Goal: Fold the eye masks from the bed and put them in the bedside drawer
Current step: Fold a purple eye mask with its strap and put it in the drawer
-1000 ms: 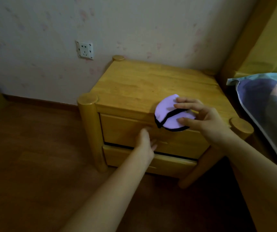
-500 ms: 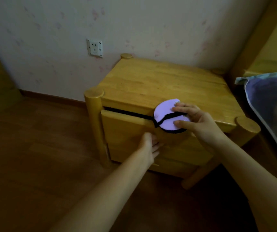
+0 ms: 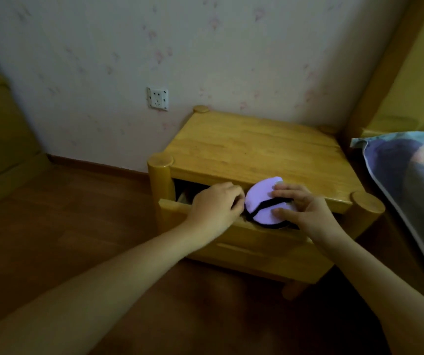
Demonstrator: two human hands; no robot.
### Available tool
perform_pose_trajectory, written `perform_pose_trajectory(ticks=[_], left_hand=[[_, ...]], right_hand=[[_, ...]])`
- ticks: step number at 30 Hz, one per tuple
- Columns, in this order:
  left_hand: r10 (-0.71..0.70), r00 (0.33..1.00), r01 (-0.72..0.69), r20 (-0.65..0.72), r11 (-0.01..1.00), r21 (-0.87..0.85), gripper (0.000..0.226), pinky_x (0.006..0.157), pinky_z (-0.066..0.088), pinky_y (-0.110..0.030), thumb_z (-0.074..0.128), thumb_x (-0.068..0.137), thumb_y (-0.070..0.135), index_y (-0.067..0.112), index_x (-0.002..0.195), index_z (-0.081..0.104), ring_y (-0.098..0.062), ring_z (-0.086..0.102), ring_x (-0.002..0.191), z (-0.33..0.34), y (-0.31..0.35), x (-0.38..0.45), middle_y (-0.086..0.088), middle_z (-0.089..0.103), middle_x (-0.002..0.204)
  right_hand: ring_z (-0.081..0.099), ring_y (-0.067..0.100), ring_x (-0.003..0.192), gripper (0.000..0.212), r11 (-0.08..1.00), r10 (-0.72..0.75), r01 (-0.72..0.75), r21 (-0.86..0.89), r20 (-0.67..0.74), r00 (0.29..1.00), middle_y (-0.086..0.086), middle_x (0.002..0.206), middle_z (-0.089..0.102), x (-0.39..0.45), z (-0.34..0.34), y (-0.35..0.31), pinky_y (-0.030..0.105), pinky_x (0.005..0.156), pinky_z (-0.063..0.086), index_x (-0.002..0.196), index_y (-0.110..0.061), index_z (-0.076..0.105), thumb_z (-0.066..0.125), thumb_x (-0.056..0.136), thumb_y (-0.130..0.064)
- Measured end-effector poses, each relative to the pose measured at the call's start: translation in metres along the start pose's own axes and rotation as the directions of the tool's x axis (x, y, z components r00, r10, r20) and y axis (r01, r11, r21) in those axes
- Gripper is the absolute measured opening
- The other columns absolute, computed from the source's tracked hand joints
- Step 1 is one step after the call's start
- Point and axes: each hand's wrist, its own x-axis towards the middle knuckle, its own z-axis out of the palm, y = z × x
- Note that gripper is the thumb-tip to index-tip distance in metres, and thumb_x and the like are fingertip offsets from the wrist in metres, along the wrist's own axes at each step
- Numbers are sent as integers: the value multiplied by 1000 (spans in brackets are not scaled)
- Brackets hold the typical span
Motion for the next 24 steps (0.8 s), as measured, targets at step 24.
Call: perform_pose_trajectory(ticks=[24], left_hand=[[-38,784,247,620,935,-256,46,61,41,-36,58,78,65,23,83,74,-30,63,78,8,-52,-43,-15,67,84]], right_hand=[[60,4,100,26,758,617,-372,-536,405,675,-1,116,64,-15,-2,39,18,83,51,112,-23,66,63,88,-12]])
